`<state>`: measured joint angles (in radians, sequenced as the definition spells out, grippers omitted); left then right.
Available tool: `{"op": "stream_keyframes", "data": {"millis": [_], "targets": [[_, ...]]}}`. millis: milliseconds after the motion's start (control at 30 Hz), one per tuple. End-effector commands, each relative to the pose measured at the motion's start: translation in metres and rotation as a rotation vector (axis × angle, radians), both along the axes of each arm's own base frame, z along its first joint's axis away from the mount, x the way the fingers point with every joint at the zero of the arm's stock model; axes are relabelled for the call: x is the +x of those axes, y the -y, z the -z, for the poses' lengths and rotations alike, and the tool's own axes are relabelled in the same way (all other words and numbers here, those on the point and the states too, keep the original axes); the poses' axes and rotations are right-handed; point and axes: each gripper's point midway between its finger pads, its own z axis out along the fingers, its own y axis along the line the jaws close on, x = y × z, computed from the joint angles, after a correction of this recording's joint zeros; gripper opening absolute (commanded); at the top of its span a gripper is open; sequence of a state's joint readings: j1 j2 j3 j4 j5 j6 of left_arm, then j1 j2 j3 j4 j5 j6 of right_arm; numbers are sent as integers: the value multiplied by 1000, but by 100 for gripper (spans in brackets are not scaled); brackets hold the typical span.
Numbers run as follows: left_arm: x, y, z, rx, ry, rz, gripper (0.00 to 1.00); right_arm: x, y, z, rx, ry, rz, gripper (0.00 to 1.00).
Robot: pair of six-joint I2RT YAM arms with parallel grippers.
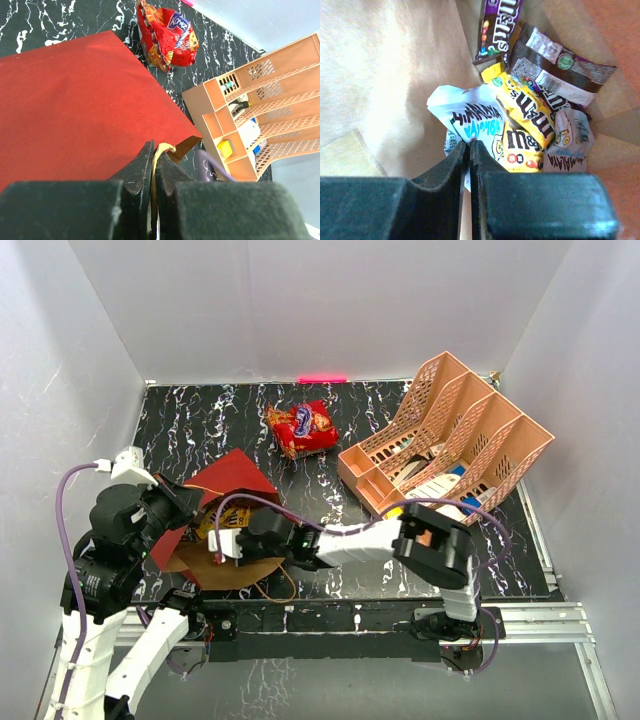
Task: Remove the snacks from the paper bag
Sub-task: Take out the snack from the paper bag.
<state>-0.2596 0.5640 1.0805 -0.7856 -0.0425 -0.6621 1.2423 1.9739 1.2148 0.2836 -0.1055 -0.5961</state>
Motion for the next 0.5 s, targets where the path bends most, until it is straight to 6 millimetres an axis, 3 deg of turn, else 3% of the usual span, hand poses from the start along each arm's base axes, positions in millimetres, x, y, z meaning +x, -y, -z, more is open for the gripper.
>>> {"op": "stream_keyframes", "data": {"millis": [0,467], "targets": [[5,-5,-1,15,12,-28,0,-19,18,-55,124,-110,17,7],[13,-9,14,36,-29,-62,0,-63,125,-115,255,-282,88,7]]}}
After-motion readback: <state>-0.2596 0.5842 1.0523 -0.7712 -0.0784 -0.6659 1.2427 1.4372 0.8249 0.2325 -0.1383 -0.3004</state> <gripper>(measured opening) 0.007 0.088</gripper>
